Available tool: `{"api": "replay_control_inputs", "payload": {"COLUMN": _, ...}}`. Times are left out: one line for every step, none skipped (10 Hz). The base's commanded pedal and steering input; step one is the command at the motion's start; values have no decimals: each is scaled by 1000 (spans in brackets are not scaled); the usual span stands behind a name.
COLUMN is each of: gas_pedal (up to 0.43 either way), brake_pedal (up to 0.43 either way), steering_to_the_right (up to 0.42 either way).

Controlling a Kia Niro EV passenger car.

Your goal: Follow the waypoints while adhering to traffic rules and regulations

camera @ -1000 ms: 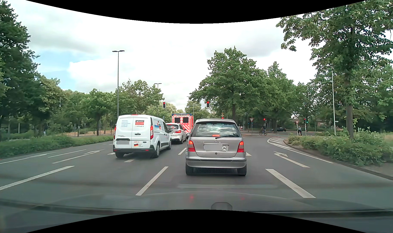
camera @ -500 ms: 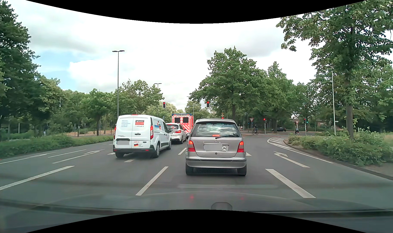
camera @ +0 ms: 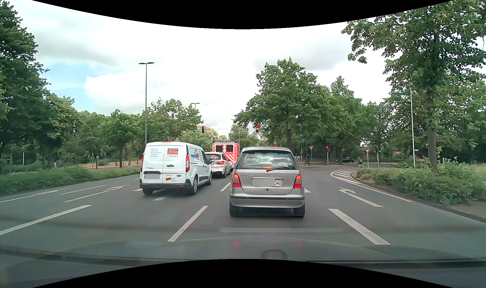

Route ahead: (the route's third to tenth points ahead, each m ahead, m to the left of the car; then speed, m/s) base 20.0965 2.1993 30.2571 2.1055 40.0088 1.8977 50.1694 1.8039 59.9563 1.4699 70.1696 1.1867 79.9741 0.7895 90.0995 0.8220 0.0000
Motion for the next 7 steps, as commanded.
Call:
{"api": "replay_control_inputs", "payload": {"gas_pedal": 0, "brake_pedal": 195, "steering_to_the_right": -7}}
{"api": "replay_control_inputs", "payload": {"gas_pedal": 0, "brake_pedal": 195, "steering_to_the_right": -7}}
{"api": "replay_control_inputs", "payload": {"gas_pedal": 0, "brake_pedal": 195, "steering_to_the_right": -7}}
{"api": "replay_control_inputs", "payload": {"gas_pedal": 0, "brake_pedal": 195, "steering_to_the_right": -7}}
{"api": "replay_control_inputs", "payload": {"gas_pedal": 0, "brake_pedal": 195, "steering_to_the_right": -7}}
{"api": "replay_control_inputs", "payload": {"gas_pedal": 0, "brake_pedal": 195, "steering_to_the_right": -7}}
{"api": "replay_control_inputs", "payload": {"gas_pedal": 0, "brake_pedal": 195, "steering_to_the_right": -7}}
